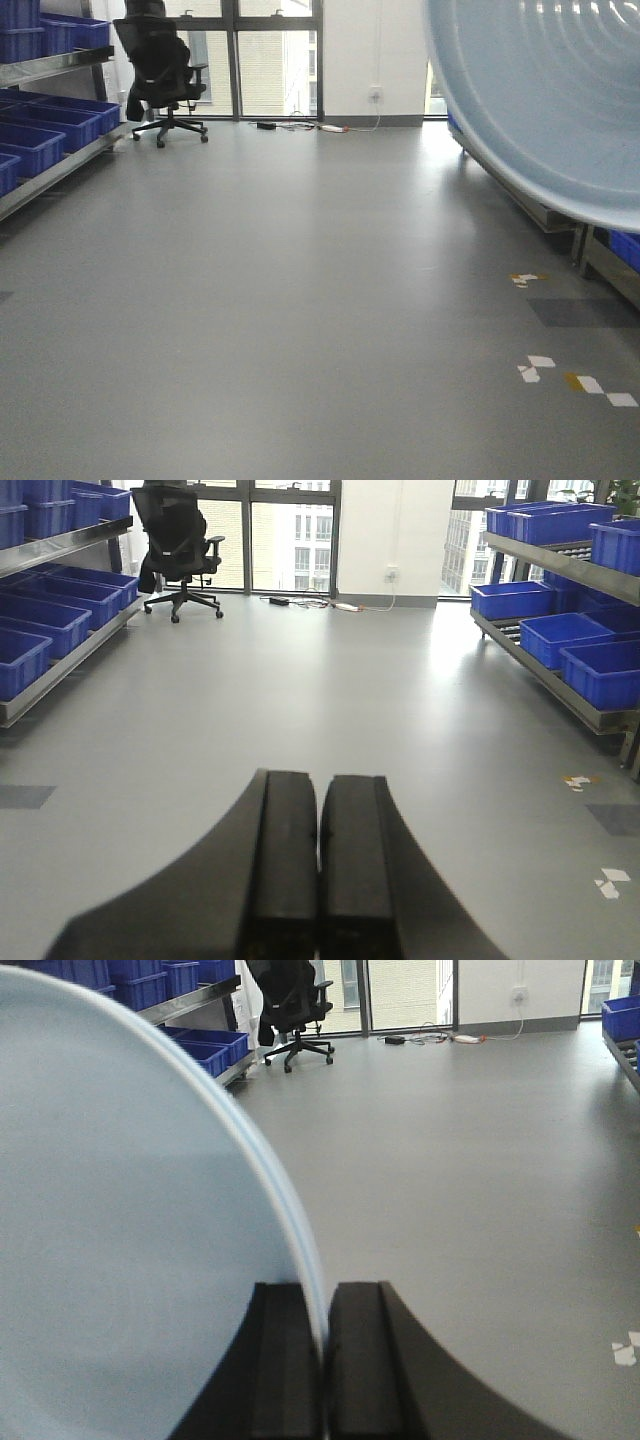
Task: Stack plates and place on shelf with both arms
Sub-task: 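Drive across the floor carrying the plate stack in the right gripper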
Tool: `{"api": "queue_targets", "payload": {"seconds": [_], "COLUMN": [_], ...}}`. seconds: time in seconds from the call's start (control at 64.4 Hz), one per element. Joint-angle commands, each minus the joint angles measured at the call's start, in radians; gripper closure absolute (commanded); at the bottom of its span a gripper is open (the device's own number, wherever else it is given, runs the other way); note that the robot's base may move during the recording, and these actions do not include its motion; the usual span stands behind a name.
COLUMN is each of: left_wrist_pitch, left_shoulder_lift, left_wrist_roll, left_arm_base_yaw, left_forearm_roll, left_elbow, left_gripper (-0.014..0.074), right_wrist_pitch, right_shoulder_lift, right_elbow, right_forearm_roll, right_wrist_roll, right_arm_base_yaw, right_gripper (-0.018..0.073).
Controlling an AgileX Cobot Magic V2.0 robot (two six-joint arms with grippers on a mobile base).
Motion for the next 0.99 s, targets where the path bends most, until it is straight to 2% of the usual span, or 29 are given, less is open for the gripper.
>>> {"api": "queue_targets", "payload": {"seconds": [0.0, 0.978], "left_wrist_pitch": [-0.074, -0.074], "left_shoulder_lift": [0.014, 0.014], "left_wrist_roll": [-0.004, -0.004], "left_arm_base_yaw": [-0.002, -0.002], "left_forearm_roll": [-0.002, -0.002], "left_elbow": [-0.038, -0.038], "left_gripper": [0.0516, 0.0516], "right_wrist_pitch": [-0.100, -0.100], "right_shoulder_lift": [0.000, 0.000], "right_elbow": [-0.032, -0.032], "right_forearm_roll": [-0.002, -0.002], "right_wrist_roll": [0.000, 0.000], "right_arm_base_yaw": [0.001, 0.001], "right_gripper": [0.0503, 0.0503]}}
